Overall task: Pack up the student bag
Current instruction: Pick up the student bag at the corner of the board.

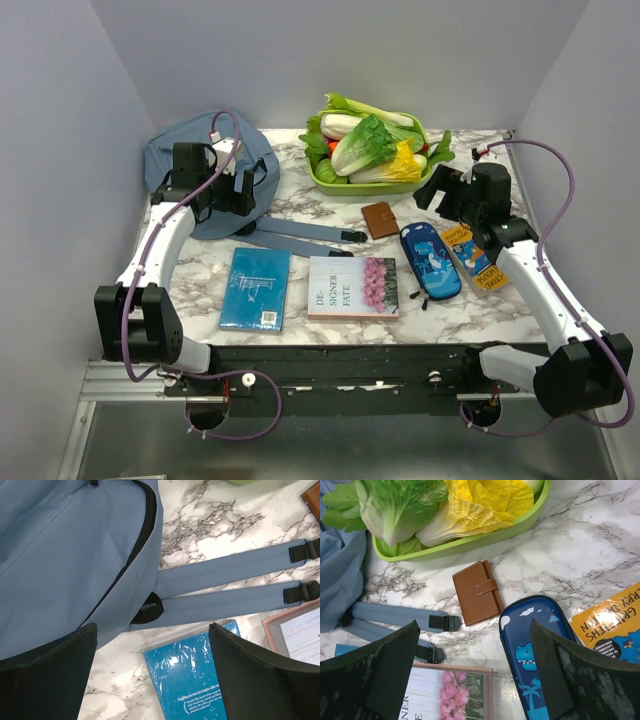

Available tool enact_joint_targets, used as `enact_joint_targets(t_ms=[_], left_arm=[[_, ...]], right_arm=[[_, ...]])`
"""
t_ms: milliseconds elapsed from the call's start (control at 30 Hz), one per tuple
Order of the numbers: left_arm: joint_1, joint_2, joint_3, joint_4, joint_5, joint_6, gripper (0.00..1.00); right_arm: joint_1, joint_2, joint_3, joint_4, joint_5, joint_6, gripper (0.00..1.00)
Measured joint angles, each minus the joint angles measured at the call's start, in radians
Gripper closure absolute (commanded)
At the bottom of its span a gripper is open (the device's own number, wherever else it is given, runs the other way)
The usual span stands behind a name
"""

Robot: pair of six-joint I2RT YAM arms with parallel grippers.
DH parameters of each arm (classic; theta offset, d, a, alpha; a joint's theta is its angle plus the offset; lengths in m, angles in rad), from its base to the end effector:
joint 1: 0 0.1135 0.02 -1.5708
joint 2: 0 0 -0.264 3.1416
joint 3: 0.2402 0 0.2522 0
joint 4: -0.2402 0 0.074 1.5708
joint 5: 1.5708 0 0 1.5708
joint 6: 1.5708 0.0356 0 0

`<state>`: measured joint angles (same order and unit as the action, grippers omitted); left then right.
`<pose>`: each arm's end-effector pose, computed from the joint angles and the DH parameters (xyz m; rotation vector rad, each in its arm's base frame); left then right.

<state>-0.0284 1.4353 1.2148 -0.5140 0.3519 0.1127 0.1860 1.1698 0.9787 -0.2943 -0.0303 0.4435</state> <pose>0.3157 -0.0212 0.3081 0.3389 2.2513 -0.3607 0.2610 0.0502 0.3178 0.2485 2.0677 0.4188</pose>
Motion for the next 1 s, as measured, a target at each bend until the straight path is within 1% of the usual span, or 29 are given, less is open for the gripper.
enact_joint_targets(t_ms=[500, 700, 867, 967, 1000], left_arm=[[0.0, 0.071, 0.0, 0.053, -0.015, 0.018, 0.01], [0.0, 0.08, -0.005, 0.101, -0.057, 0.028, 0.03], [0.0, 0.117, -0.026, 0.14, -0.109, 0.049, 0.05], [-0.001, 0.142, -0.043, 0.157, -0.13, 0.067, 0.1], [-0.002, 0.15, -0.048, 0.161, -0.138, 0.072, 0.19]], right_arm=[[0.0, -0.006, -0.006, 0.0, 0.0, 0.0, 0.0], [0.0, -0.019, -0.013, 0.001, -0.001, 0.0, 0.0], [0.0, -0.03, -0.017, 0.002, -0.003, 0.0, 0.0], [0.0, -0.037, -0.019, 0.002, -0.01, -0.001, 0.0], [0.0, -0.039, -0.021, 0.003, -0.013, 0.0, 0.0]])
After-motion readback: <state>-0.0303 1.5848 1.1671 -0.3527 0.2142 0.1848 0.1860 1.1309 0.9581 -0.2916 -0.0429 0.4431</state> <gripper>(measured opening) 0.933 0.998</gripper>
